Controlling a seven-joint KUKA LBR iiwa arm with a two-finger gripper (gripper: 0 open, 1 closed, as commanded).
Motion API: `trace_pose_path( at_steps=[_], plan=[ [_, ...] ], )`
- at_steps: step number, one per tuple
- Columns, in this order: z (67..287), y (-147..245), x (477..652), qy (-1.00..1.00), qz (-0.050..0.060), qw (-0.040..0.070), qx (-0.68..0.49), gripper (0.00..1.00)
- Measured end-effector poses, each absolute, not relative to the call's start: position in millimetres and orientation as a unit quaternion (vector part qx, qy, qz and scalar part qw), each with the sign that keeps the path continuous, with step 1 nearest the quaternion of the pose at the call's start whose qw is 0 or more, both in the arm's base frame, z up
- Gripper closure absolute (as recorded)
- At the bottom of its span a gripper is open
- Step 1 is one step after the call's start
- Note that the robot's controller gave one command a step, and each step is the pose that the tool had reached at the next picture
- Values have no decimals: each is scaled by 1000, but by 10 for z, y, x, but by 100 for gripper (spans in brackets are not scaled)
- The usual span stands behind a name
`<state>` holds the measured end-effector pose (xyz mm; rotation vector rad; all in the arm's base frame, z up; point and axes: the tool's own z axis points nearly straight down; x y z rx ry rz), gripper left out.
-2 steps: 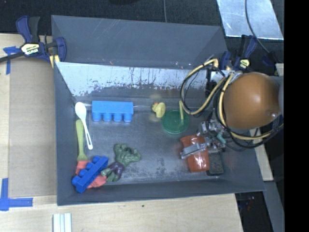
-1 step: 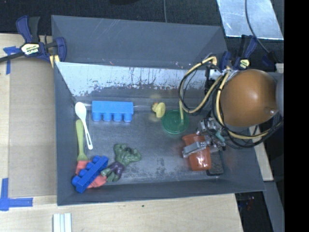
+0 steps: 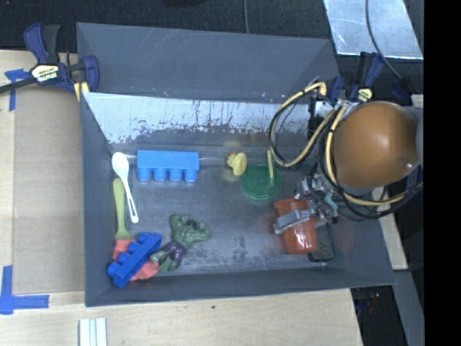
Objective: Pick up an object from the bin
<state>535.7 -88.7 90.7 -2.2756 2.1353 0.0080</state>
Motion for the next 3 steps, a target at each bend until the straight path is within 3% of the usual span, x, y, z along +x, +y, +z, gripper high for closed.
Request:
trace_pose_path(
  at_steps=[3],
  plan=[
    [1476,-905,5360,686,2,11,-728,100]
  ],
)
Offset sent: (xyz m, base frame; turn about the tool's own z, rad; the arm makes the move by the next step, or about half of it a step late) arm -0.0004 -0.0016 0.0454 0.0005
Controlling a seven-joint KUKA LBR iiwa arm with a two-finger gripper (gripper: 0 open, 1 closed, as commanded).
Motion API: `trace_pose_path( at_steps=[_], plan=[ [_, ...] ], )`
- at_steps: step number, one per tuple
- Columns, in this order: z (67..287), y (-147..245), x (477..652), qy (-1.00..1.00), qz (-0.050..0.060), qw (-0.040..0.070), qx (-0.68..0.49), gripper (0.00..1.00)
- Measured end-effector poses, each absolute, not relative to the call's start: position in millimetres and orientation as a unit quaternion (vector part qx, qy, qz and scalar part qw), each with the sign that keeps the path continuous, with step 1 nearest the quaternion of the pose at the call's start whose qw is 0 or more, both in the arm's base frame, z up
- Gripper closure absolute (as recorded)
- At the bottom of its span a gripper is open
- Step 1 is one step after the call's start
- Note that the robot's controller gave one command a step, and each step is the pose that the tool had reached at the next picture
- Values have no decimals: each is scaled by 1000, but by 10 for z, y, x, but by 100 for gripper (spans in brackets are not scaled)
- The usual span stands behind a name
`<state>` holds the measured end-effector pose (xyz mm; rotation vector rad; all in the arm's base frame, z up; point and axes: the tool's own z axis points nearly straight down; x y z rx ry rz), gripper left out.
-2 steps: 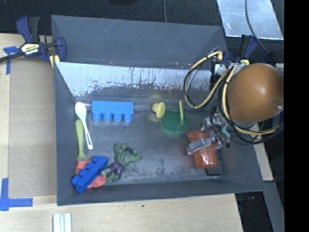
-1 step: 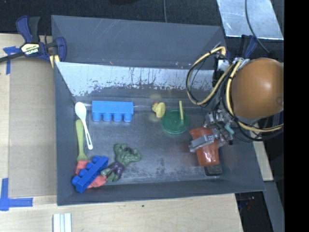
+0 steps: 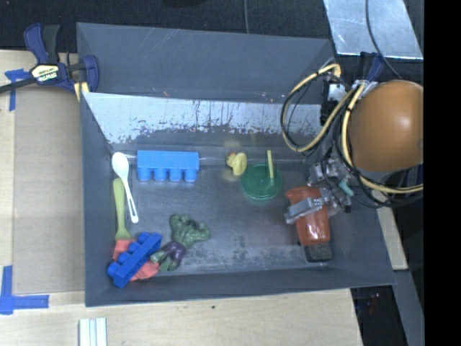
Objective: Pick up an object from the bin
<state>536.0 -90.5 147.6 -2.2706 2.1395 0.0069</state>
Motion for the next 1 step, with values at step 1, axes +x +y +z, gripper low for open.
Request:
trace_pose_path(
  at_steps=[1],
  plan=[
    [1845,-898,5353,686,4,11,-728,100]
  ],
)
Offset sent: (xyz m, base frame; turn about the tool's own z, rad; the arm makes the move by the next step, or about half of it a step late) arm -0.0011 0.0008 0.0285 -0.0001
